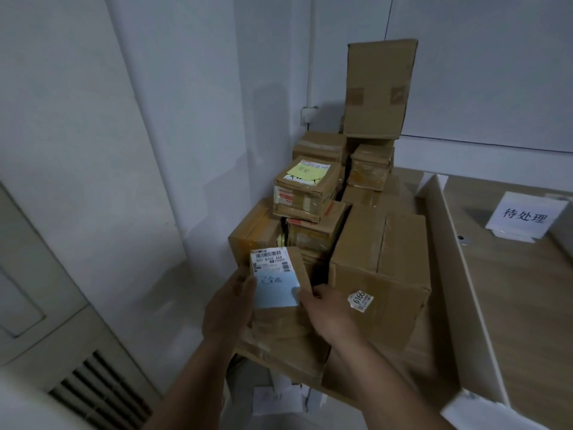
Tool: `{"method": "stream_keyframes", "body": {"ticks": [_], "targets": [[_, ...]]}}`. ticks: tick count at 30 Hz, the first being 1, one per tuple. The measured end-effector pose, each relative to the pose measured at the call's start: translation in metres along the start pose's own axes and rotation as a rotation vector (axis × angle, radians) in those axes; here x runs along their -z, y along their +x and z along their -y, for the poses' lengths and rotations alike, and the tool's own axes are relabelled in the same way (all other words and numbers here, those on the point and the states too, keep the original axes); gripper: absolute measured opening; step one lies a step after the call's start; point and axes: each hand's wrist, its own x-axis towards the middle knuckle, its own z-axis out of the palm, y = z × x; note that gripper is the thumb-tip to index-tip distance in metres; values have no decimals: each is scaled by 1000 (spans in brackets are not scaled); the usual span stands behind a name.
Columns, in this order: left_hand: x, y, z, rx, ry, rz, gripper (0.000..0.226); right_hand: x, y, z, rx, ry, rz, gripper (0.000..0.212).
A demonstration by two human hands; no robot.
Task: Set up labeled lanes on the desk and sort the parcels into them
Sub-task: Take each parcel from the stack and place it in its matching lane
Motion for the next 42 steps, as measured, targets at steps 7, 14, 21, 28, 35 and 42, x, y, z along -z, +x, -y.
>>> {"method": "stream_keyframes", "body": {"ticks": [7,14,21,28,35,42], "targets": [[-9,-18,10,79,-212,48,11,-10,-6,1,5,65,-67,22],[-4,-38,5,29,-397,67,11,-13,-25,0,121,178,-188,22],[-12,-51,-1,-60,-436,2,41,-11,-44,-7,179,339,-360,26],[-27,-73,-38,-229,-301,41,40,30,-68,-21,219,466,-471,16],[-77,-132,-104,-371,-429,133,41,115,-112,-60,244,528,-645,15],[-158,-234,-191,-455,-535,310,40,237,-182,-135,245,553,-839,15]]}}
